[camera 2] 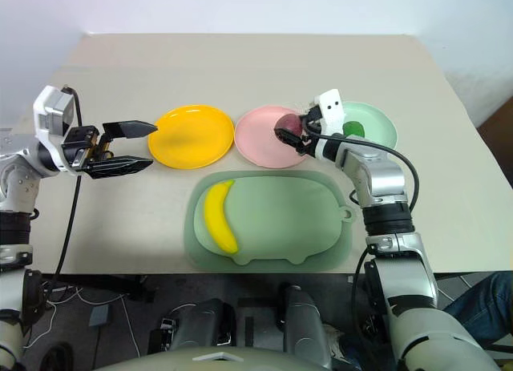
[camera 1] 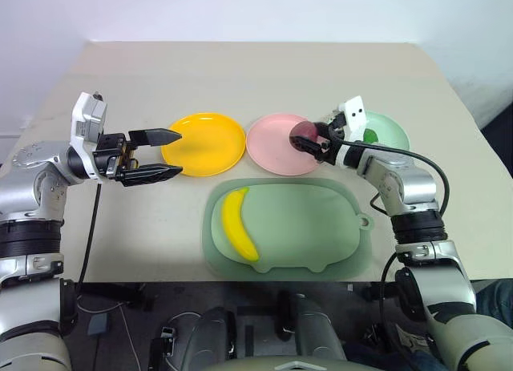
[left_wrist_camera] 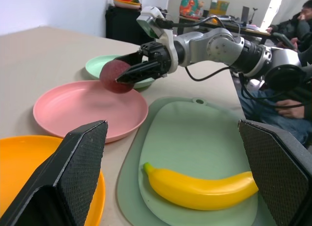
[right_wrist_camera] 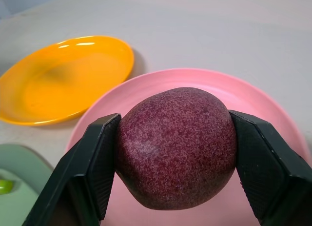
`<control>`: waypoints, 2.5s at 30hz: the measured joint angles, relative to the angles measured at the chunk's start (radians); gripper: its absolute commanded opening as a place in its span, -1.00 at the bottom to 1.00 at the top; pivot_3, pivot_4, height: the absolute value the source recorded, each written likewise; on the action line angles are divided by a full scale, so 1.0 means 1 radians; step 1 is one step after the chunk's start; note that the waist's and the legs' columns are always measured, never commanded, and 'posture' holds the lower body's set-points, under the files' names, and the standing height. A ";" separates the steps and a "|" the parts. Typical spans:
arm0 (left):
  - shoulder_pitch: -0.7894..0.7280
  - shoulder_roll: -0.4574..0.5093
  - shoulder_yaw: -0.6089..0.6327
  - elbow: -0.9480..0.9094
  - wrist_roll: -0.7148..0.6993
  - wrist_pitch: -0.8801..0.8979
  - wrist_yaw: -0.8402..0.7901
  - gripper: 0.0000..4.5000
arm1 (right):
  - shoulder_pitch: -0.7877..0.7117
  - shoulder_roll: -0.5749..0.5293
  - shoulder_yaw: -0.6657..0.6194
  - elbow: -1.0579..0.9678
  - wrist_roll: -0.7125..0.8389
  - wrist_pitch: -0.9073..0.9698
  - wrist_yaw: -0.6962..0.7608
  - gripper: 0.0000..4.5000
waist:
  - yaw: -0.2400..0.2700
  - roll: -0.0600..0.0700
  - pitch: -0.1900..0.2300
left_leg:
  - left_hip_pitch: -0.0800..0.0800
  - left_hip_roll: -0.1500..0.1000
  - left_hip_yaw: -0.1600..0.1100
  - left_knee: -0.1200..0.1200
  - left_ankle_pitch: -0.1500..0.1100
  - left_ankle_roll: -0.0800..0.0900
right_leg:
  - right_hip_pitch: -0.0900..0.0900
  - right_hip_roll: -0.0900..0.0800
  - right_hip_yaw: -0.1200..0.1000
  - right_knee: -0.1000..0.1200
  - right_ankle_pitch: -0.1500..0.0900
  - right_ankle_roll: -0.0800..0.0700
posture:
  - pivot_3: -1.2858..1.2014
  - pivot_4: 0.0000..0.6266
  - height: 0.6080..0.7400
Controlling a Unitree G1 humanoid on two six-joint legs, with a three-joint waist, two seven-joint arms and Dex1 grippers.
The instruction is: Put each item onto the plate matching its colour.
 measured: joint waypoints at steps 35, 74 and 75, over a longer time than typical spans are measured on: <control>0.007 -0.013 -0.010 -0.018 -0.017 -0.003 -0.002 1.00 | 0.230 -0.481 -0.031 -0.136 0.141 -0.089 0.751 0.99 | 0.005 0.000 0.000 | 0.002 0.000 0.000 0.001 -0.001 0.003 | 0.001 0.000 0.001 -0.001 0.000 0.000 | 0.03 -0.52 1.00; 0.179 0.037 -0.058 -0.343 -0.177 0.594 0.231 1.00 | 0.032 -0.574 0.187 0.124 0.188 -0.268 0.942 0.99 | 0.009 0.000 0.000 | 0.002 0.000 -0.001 0.002 0.000 0.000 | 0.001 -0.001 0.001 -0.001 0.000 0.000 | 0.03 -0.52 1.00; 0.179 0.039 -0.059 -0.343 -0.177 0.609 0.245 1.00 | 0.032 -0.574 0.187 0.125 0.188 -0.268 0.942 0.99 | 0.009 0.000 0.000 | 0.002 0.000 -0.001 0.002 0.000 0.000 | 0.001 -0.001 0.001 -0.001 0.000 0.000 | 0.03 -0.52 1.00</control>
